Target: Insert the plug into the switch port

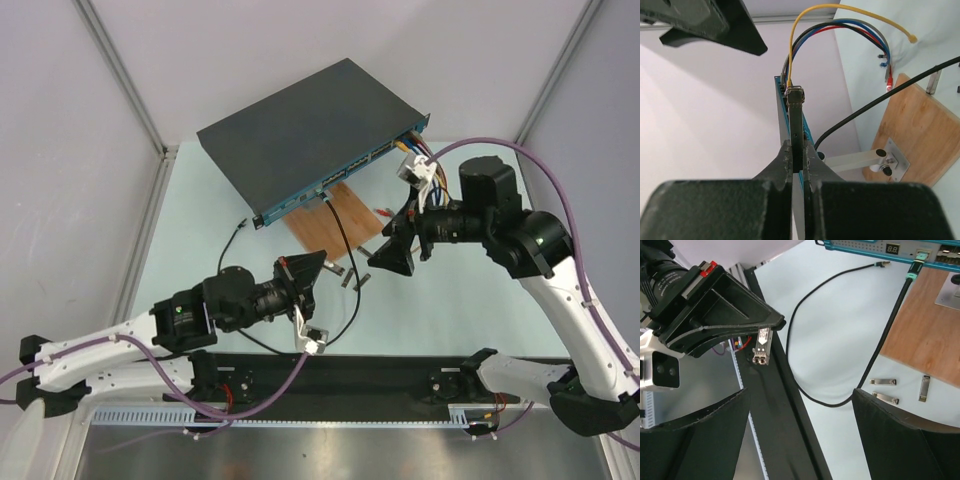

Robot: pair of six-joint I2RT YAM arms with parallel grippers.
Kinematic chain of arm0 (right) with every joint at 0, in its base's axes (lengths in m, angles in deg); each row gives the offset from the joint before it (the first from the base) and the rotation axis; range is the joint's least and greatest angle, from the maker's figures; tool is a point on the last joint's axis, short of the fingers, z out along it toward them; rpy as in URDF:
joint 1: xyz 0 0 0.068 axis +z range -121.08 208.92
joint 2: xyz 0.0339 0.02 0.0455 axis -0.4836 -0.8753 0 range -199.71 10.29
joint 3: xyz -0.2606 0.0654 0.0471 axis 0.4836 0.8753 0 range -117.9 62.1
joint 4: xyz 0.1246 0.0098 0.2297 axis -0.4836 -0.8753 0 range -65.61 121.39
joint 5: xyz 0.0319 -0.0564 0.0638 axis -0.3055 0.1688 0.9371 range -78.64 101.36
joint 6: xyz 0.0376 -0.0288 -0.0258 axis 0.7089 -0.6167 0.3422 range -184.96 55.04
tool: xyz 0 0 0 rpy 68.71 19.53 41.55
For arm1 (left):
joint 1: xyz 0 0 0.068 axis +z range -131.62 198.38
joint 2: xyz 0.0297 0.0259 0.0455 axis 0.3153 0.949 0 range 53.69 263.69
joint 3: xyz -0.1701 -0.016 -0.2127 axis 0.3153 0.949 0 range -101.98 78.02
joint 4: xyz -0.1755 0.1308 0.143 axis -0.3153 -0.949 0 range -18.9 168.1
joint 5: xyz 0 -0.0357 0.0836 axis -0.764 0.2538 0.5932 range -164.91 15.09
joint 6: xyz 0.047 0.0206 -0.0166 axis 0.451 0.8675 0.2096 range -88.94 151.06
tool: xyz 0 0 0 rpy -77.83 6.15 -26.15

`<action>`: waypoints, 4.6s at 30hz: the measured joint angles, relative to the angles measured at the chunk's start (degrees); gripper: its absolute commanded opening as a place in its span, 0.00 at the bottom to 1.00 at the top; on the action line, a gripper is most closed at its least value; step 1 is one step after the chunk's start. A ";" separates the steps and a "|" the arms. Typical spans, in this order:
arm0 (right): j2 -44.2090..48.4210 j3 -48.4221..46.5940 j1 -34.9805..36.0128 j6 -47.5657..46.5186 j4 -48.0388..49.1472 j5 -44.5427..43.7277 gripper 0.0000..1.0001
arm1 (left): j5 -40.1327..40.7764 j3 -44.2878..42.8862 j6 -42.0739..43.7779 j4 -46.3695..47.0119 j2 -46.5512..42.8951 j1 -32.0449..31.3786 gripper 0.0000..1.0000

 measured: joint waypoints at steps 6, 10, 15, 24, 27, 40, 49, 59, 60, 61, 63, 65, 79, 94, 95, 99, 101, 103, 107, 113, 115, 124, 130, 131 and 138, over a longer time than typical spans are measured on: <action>-2.67 0.00 5.18 -2.93 -0.09 -5.07 0.88 | 3.08 1.66 3.43 0.90 0.13 -2.10 0.00; -3.15 0.00 10.71 -5.22 -0.63 -7.93 0.87 | 4.44 1.66 4.35 1.86 0.63 -2.29 0.00; -3.32 0.00 14.75 -6.78 -1.05 -10.27 0.84 | 5.51 1.66 4.76 2.67 2.01 -2.49 0.00; -6.03 -0.02 18.05 -8.02 0.02 -15.74 0.74 | 5.75 1.66 4.83 4.20 2.21 -2.49 0.00; -6.88 -0.11 18.91 -8.07 0.76 -17.40 0.70 | 5.75 1.66 4.83 4.28 2.21 -2.49 0.00; -8.74 -1.25 20.55 -8.35 1.86 -18.62 0.14 | 7.39 1.66 4.61 4.28 2.45 -2.45 0.01; -8.66 -1.31 20.00 -8.68 2.93 -21.49 0.00 | 8.33 0.59 -0.66 5.09 3.21 -2.64 0.76; -5.38 3.08 9.55 -6.34 7.98 -24.70 0.00 | 5.07 -15.98 -41.31 -7.02 4.63 7.74 0.97; -5.51 3.23 8.70 -6.21 8.28 -24.79 0.00 | 2.29 -19.32 -48.83 -8.28 5.18 13.66 0.97; -5.77 3.32 7.32 -6.10 8.46 -24.68 0.00 | -0.68 -21.84 -54.90 -9.11 5.60 18.43 0.97; -6.32 3.32 5.66 -5.97 8.94 -24.39 0.00 | -7.15 -26.47 -69.35 -9.64 6.16 30.82 0.97; -6.88 3.32 4.04 -5.95 9.53 -24.20 0.00 | -13.86 -28.00 -80.89 -9.84 6.25 39.17 0.97; -10.12 2.91 2.54 -9.07 10.32 -25.03 0.00 | -44.35 -8.61 -132.37 0.44 6.12 81.02 1.00; -16.48 0.44 3.82 -8.44 12.39 -28.30 0.00 | -49.40 4.96 -147.82 24.28 12.55 81.00 1.00; -16.79 0.31 3.82 -8.35 12.72 -28.35 0.00 | -49.03 5.31 -148.76 25.40 13.07 80.63 0.97; -18.10 -0.68 3.82 -7.54 14.14 -28.76 0.00 | -48.28 6.62 -151.93 30.36 15.54 79.47 0.86; -18.64 -0.98 3.82 -7.15 14.91 -28.87 0.00 | -47.95 7.08 -153.35 32.63 17.18 78.97 0.77; -19.06 -1.14 3.82 -6.84 15.45 -29.03 0.00 | -47.58 7.26 -154.51 34.42 18.75 78.27 0.72; -19.93 -1.40 4.07 -6.32 15.72 -29.24 0.00 | -46.01 7.37 -155.16 35.78 19.76 75.69 0.66; -21.29 -3.58 4.87 -4.92 15.41 -29.44 0.00 | -43.23 7.74 -157.52 35.93 19.91 73.64 0.42; -21.77 -5.07 5.20 -4.37 14.97 -29.68 0.00 | -42.86 7.93 -157.76 36.26 19.91 73.48 0.36; -25.03 -13.57 6.25 -0.26 7.02 -31.47 0.00 | -40.26 8.72 -158.00 36.37 18.80 72.37 0.14; -27.45 -18.67 6.38 2.16 1.07 -31.71 0.00 | -39.50 8.79 -157.98 35.95 18.43 72.11 0.00; -27.45 -18.64 6.43 2.49 0.59 -31.76 0.00 | -39.34 8.79 -158.00 35.91 18.38 72.04 0.00; -27.61 -16.83 6.95 3.28 0.44 -32.22 0.00 | -39.17 8.79 -158.03 35.82 18.32 71.97 0.00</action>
